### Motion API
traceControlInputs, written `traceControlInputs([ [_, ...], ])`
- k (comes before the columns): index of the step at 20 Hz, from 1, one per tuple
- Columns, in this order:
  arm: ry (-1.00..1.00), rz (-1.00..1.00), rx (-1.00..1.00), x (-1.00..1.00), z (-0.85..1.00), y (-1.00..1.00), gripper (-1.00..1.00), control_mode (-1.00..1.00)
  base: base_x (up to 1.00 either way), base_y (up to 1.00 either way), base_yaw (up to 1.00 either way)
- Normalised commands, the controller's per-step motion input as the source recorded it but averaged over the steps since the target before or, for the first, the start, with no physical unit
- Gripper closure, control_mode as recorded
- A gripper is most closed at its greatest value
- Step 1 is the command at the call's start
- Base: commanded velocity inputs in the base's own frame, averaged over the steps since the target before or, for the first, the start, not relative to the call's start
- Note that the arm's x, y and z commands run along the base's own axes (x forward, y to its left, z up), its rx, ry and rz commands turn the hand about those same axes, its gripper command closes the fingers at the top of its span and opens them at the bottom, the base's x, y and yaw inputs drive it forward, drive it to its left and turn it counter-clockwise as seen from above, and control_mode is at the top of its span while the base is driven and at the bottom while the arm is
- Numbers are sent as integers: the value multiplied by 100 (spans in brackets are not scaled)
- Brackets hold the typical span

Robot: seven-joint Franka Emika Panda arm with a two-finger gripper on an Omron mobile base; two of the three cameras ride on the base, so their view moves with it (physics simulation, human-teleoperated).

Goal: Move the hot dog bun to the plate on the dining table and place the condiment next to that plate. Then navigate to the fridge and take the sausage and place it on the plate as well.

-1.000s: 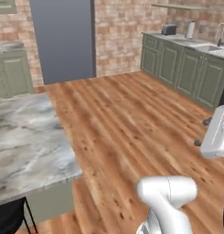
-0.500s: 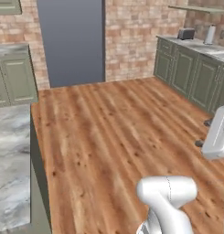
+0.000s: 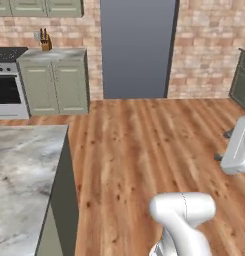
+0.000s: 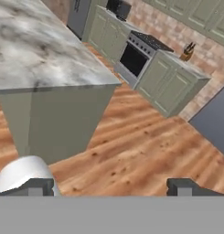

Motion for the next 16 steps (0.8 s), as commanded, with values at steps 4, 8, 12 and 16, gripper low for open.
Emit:
traceControlInputs([
  [4,0,0,0,0,0,0,-100,100,100,-29,48],
  [8,0,0,0,0,0,0,-100,100,100,-58,42],
  [12,0,0,0,0,0,0,-100,100,100,-65,37],
  [16,0,0,0,0,0,0,-100,100,100,-57,40],
])
